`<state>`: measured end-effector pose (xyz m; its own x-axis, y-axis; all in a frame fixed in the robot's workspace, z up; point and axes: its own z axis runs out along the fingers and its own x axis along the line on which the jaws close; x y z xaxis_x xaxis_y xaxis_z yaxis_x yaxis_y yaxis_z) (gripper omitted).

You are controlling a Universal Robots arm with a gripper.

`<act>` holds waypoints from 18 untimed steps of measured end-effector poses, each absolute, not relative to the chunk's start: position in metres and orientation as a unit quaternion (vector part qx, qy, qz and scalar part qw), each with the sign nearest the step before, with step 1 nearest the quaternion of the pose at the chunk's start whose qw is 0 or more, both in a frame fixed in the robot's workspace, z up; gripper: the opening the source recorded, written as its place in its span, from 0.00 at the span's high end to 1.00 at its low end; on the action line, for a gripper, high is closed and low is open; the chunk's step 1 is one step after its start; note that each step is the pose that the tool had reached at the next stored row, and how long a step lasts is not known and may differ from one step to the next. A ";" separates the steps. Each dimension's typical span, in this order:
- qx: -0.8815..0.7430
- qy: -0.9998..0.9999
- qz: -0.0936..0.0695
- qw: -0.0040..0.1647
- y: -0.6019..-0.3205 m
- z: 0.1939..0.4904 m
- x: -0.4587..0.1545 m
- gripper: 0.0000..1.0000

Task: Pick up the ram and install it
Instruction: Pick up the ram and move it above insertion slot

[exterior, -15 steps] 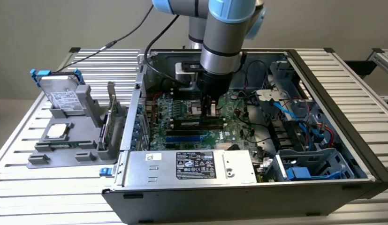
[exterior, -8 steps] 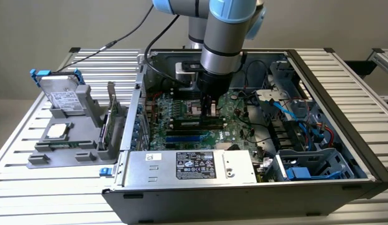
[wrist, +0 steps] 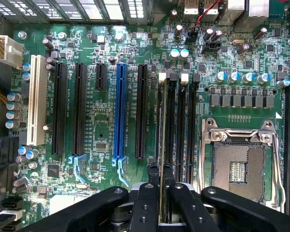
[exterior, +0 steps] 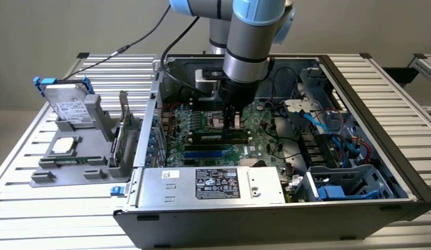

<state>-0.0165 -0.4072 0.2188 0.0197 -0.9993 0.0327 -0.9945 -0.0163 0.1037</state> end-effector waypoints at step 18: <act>0.713 -0.699 -0.025 0.049 -0.406 0.218 -0.016 0.86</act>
<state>-0.0165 -0.4062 0.2176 0.0229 -0.9992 0.0336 -0.9943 -0.0193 0.1047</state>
